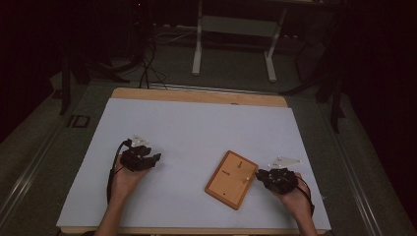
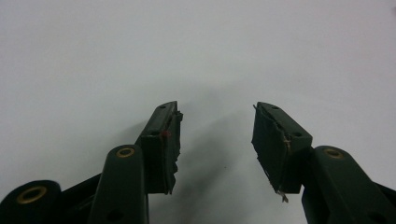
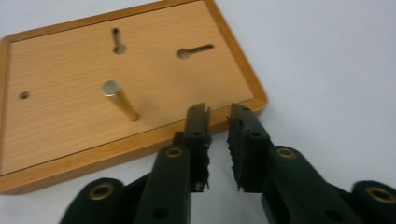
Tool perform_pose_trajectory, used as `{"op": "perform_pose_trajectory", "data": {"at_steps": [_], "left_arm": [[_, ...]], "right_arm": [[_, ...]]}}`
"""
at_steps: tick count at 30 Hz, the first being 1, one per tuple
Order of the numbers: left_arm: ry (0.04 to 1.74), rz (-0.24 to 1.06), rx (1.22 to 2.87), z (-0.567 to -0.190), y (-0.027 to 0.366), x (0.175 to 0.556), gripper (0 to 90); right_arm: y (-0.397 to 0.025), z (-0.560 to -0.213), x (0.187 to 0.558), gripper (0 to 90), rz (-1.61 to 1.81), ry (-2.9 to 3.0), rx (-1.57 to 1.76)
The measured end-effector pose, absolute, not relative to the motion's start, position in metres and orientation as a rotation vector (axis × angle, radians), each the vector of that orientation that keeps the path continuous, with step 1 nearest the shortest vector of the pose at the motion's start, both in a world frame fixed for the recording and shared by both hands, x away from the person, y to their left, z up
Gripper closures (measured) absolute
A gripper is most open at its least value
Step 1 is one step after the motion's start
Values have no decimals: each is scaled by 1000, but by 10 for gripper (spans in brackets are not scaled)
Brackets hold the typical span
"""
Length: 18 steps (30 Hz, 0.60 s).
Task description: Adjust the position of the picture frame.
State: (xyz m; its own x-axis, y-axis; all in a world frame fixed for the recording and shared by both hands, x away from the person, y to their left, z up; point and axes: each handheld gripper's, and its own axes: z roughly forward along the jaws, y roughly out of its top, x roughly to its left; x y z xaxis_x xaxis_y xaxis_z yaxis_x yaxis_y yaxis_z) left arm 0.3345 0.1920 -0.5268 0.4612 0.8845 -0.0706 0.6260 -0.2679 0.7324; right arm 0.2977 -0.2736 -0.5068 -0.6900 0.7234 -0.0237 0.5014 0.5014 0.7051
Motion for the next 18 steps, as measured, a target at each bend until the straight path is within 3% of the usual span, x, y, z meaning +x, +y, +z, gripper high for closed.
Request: {"op": "perform_pose_trajectory", "data": {"at_steps": [6, 18], "left_arm": [[1269, 463, 1985, -526, 196, 335, 506], [1271, 474, 2005, -528, 193, 336, 503]], "right_arm": [[-270, -508, 289, 687, 1020, 2471, 987], [-254, -507, 280, 641, 1075, 2521, 899]]}}
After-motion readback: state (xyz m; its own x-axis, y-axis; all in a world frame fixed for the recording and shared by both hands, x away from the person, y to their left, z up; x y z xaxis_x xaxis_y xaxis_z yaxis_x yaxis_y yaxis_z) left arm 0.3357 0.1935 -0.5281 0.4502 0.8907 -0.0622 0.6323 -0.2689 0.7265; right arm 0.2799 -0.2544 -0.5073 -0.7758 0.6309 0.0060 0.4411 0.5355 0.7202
